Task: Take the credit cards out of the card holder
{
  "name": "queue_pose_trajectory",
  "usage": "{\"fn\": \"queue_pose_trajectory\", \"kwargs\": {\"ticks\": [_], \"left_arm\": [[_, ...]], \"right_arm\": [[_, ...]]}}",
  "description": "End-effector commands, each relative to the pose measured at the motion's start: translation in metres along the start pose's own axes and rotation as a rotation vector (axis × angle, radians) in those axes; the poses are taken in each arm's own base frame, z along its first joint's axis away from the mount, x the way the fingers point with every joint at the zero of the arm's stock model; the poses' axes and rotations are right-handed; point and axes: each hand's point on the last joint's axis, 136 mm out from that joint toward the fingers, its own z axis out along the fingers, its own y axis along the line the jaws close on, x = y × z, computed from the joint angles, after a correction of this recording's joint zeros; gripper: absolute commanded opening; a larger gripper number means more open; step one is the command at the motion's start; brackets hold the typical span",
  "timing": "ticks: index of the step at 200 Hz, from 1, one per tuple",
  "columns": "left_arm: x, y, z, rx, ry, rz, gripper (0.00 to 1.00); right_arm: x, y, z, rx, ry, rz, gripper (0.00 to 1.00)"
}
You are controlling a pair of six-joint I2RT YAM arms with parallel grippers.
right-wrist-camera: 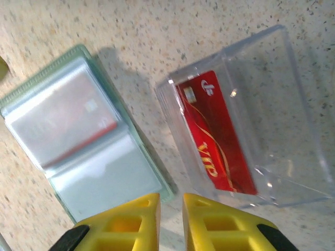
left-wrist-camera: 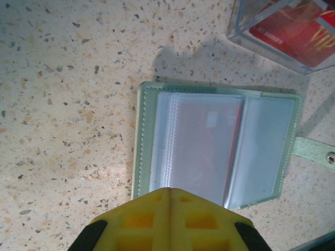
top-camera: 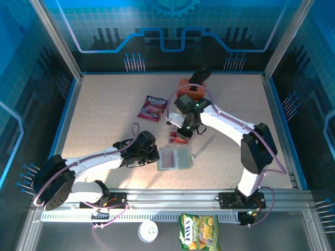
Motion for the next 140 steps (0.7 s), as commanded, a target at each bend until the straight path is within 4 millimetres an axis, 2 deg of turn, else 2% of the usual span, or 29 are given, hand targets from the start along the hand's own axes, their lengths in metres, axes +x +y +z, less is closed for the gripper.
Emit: {"fn": "queue_pose_trajectory", "kwargs": {"ticks": [1,55,93,140], "left_arm": [[0.001,0.0,0.005,0.006,0.018,0.0,0.01],[0.01,0.006,0.015,-0.017,0.064,-0.008,0.0],[0.011,0.008,0.018,-0.025,0.071,-0.013,0.0],[0.014,0.016,0.023,-0.072,0.092,-0.013,0.0]], "right_arm": [[-0.021,0.013,-0.005,-0.003,-0.151,0.19,0.18],[-0.022,0.043,0.006,-0.113,-0.247,0.437,0.17],[-0.003,0.054,0.024,-0.164,-0.181,0.58,0.16],[0.009,0.073,0.031,-0.246,-0.146,0.664,0.14]]}}
